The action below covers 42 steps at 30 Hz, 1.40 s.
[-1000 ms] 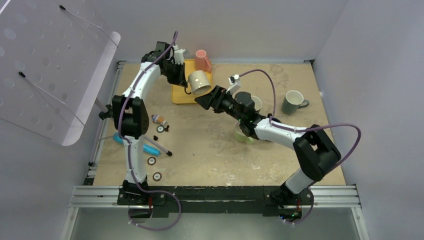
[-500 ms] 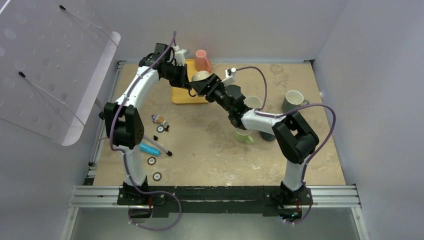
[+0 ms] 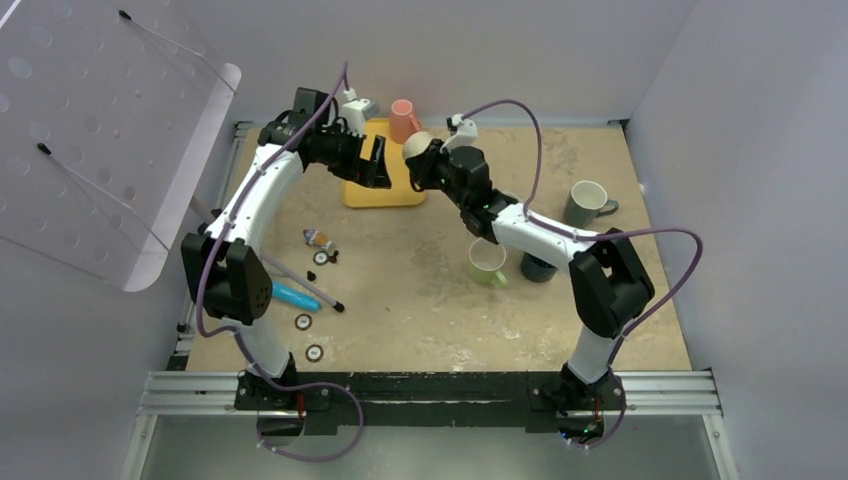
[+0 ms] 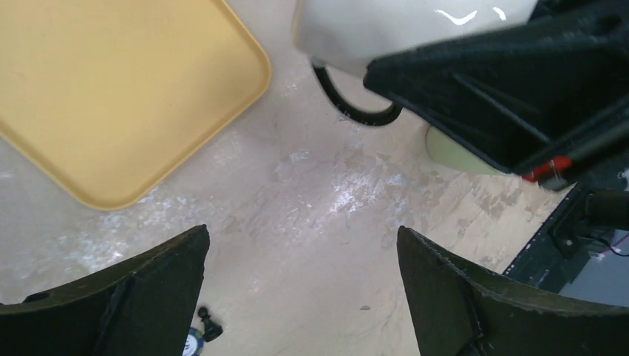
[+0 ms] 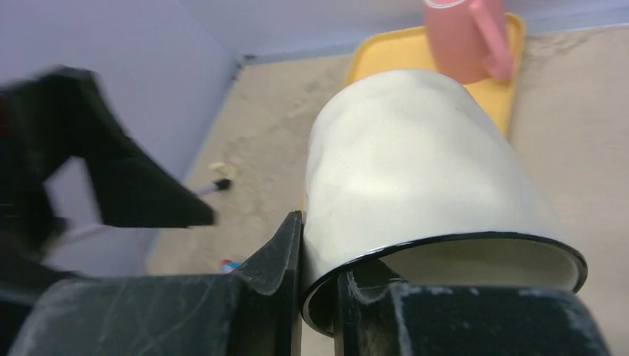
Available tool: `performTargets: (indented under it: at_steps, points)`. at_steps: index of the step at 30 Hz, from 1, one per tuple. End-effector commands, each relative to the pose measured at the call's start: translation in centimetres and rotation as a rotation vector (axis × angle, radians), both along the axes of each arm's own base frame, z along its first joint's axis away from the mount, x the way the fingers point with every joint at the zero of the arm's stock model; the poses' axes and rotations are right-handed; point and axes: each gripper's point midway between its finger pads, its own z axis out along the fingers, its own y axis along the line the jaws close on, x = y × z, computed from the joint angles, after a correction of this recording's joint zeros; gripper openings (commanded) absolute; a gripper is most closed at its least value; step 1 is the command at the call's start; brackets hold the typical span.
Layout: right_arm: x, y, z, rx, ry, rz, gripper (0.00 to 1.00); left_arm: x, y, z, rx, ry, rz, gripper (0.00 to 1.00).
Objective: Turn the mug right side up
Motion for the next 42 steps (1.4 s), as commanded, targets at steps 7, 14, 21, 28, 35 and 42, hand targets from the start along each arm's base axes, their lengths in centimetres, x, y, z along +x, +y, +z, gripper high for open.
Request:
performTargets:
  at_steps: [7, 14, 21, 28, 35, 42]
  points:
    - [-1.9, -3.4, -1.9, -0.843, 0.174, 0.294, 0.0, 2.4, 4.9, 3.3, 0.188, -0.24, 0.123, 1.0]
    - [-3.2, -4.8, -7.5, -1.021, 0.349, 0.406, 0.0, 3.4, 5.4, 1.2, 0.237, -0.207, 0.132, 1.0]
    - [-4.4, -4.6, -11.7, -1.058, 0.433, 0.512, 0.0, 4.6, 6.0, 0.2, 0.278, -0.215, 0.15, 1.0]
    - [-4.7, -4.7, -15.0, -1.088, 0.497, 0.552, 0.16, 6.9, 6.3, -1.3, 0.325, -0.224, 0.184, 1.0]
    - [-4.5, -4.6, -13.4, -1.072, 0.456, 0.533, 0.53, 10.5, 5.5, -0.9, 0.342, -0.271, 0.223, 1.0]
    - [-5.5, -5.5, -6.5, -0.986, 0.31, 0.464, 0.59, 15.7, 0.5, 1.4, 0.488, -0.709, -0.144, 0.99]
